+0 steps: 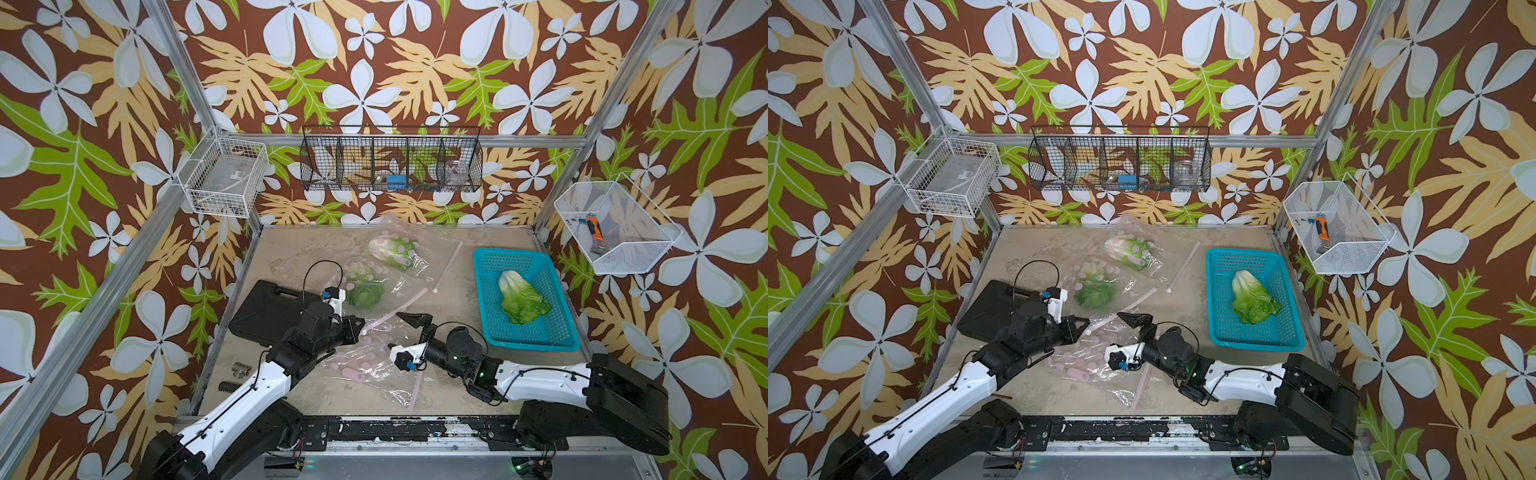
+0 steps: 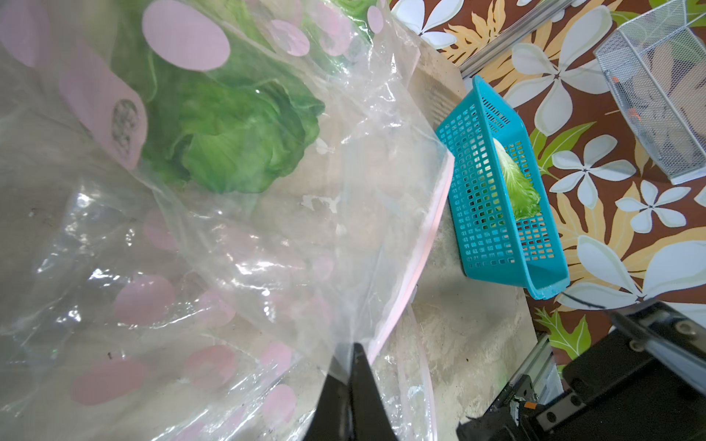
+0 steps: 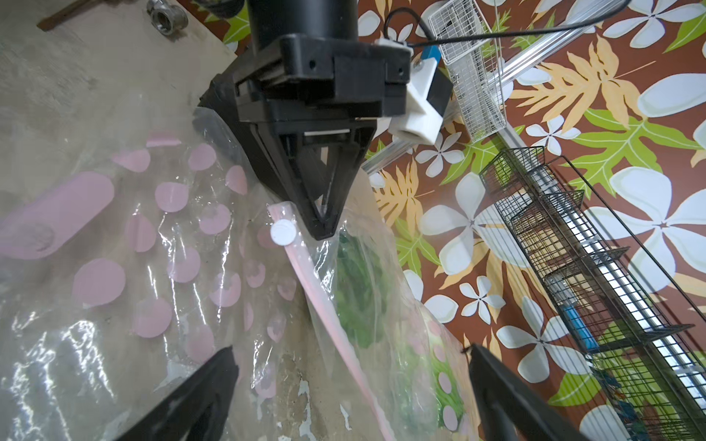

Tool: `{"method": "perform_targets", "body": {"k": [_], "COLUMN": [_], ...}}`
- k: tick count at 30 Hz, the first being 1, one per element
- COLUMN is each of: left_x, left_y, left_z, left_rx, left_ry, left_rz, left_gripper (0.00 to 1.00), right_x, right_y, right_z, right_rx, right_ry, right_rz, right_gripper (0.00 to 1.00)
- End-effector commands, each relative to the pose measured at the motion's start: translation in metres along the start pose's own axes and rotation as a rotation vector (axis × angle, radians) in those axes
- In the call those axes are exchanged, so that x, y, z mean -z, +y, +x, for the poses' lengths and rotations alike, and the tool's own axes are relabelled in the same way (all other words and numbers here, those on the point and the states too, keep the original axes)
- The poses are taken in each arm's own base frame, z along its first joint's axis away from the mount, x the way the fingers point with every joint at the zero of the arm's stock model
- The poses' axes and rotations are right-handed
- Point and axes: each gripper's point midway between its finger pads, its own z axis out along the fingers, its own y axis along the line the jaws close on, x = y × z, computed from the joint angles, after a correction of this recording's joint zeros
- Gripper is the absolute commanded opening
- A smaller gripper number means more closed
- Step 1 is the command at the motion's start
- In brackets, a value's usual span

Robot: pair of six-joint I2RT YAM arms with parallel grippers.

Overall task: Open the zip-top bag and take out the chinese cabbages
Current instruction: Adjust the zipper food storage bag at the center of the board.

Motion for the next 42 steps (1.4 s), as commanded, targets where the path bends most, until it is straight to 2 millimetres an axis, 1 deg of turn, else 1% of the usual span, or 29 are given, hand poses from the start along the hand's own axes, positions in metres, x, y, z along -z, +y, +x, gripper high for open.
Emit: {"method": "perform_targets", "body": {"k": [1, 4, 8, 11, 13, 17, 19, 22, 24, 25, 26, 27, 28, 29, 30, 33, 37, 42], "left_x": [0.002, 0.005, 0.006, 0.005, 0.003, 0.003, 0.004, 0.005, 0.005, 0.005, 0.005, 0.005, 0.005, 0.005, 0.004, 0.004, 0.006, 0.006], "left_y": [-0.012, -0.016, -0.017, -0.015, -0.013, -0.010, -0.011, -0.012, -0.013, -0.012, -0.012, -0.012, -0.011, -0.010, -0.010, -0.012, -0.014, -0.015], "left_z": [-0.006, -0.007, -0.006, -0.004, 0.001, 0.008, 0.009, 0.009, 0.009, 0.009, 0.009, 0.009, 0.009, 0.009, 0.009, 0.009, 0.007, 0.008], "left_rx": [-0.015, -0.016, -0.023, -0.025, -0.023, -0.006, -0.005, -0.002, -0.002, -0.002, -0.001, -0.001, 0.001, 0.002, 0.004, 0.009, 0.011, 0.019], "left_ry": [-0.013, -0.013, -0.004, 0.005, 0.020, 0.036, 0.036, 0.032, 0.033, 0.031, 0.029, 0.031, 0.031, 0.030, 0.030, 0.029, 0.025, 0.028], "left_rz": [0.049, 0.063, 0.065, 0.063, 0.060, 0.073, 0.078, 0.087, 0.091, 0.087, 0.087, 0.084, 0.083, 0.080, 0.081, 0.086, 0.094, 0.101], "left_gripper": [0.00, 0.00, 0.00, 0.00, 0.00, 0.00, 0.00, 0.00, 0.00, 0.00, 0.00, 0.00, 0.00, 0.00, 0.00, 0.00, 0.00, 0.00], "right_x": [-0.008, -0.016, -0.023, -0.027, -0.030, -0.036, -0.038, -0.038, -0.037, -0.036, -0.034, -0.031, -0.028, -0.026, -0.025, -0.023, -0.024, -0.028], "right_y": [-0.007, 0.003, 0.007, 0.003, -0.001, -0.008, -0.011, -0.011, -0.009, -0.008, -0.007, -0.006, -0.005, -0.003, -0.001, 0.002, 0.006, 0.009], "right_z": [-0.005, 0.000, 0.004, 0.007, 0.009, 0.010, 0.009, 0.008, 0.008, 0.008, 0.006, 0.004, 0.002, 0.001, 0.001, 0.005, 0.012, 0.016], "right_rx": [0.026, 0.040, 0.007, -0.044, -0.056, -0.065, -0.066, -0.066, -0.069, -0.072, -0.080, -0.087, -0.095, -0.098, -0.097, -0.082, -0.052, -0.037], "right_ry": [-0.014, 0.000, 0.001, -0.019, -0.016, -0.018, -0.022, -0.032, -0.032, -0.033, -0.042, -0.052, -0.065, -0.072, -0.071, -0.054, -0.027, -0.013], "right_rz": [0.030, -0.001, -0.015, -0.006, 0.007, 0.022, 0.021, 0.016, 0.009, 0.004, -0.003, -0.013, -0.022, -0.032, -0.043, -0.039, -0.041, -0.044], "right_gripper": [0.91, 0.88, 0.84, 0.75, 0.67, 0.54, 0.47, 0.40, 0.40, 0.42, 0.45, 0.50, 0.59, 0.63, 0.65, 0.65, 0.60, 0.61]}}
